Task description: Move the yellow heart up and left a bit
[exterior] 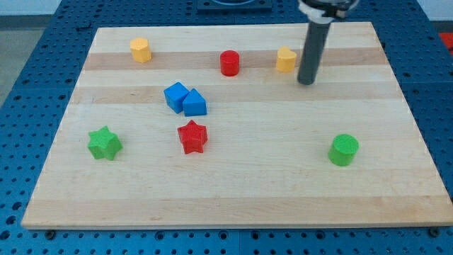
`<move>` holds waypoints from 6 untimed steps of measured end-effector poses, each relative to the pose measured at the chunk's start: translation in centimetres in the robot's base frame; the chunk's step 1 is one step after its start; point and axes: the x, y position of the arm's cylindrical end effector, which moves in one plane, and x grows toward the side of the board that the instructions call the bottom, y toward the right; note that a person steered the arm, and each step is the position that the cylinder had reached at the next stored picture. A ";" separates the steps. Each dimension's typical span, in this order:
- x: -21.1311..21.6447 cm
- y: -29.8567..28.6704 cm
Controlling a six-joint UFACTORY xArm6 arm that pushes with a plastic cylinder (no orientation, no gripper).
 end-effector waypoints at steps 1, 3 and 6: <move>-1.0 -2.2; -3.7 0.2; -10.7 0.3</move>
